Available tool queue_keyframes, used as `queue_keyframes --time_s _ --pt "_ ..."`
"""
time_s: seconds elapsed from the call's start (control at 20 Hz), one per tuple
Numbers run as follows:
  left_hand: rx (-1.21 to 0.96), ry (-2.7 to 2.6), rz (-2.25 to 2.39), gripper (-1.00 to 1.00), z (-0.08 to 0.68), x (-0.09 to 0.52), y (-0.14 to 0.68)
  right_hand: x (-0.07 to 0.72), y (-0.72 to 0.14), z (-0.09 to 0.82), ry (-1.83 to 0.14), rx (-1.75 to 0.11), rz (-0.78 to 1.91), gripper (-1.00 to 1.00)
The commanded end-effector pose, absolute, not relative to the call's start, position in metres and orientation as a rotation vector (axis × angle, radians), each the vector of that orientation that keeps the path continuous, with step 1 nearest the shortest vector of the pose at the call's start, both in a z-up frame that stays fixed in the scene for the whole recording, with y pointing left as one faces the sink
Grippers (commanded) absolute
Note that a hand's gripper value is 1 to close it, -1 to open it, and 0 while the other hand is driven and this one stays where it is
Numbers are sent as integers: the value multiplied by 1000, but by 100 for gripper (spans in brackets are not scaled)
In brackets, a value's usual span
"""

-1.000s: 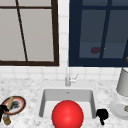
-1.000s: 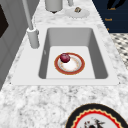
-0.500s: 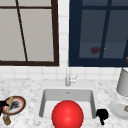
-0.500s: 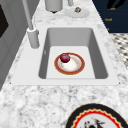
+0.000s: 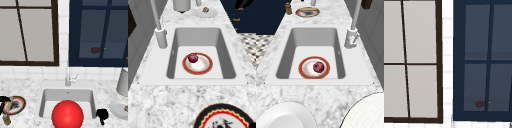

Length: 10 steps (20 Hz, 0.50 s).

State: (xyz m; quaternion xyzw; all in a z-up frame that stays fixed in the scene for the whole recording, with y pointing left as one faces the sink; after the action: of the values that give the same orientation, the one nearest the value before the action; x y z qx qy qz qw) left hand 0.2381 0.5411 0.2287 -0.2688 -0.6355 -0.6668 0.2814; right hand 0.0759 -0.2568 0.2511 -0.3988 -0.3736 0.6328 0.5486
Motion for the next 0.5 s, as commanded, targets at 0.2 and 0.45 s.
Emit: queue_keyframes --time_s 0.2,0.45 --pt "-682 -1687 -1723 -100 234 263 531 76 -257 251 -885 -945 1499 0" --pt "-688 -1670 -1733 -100 233 284 524 76 -257 251 -885 -945 1499 0"
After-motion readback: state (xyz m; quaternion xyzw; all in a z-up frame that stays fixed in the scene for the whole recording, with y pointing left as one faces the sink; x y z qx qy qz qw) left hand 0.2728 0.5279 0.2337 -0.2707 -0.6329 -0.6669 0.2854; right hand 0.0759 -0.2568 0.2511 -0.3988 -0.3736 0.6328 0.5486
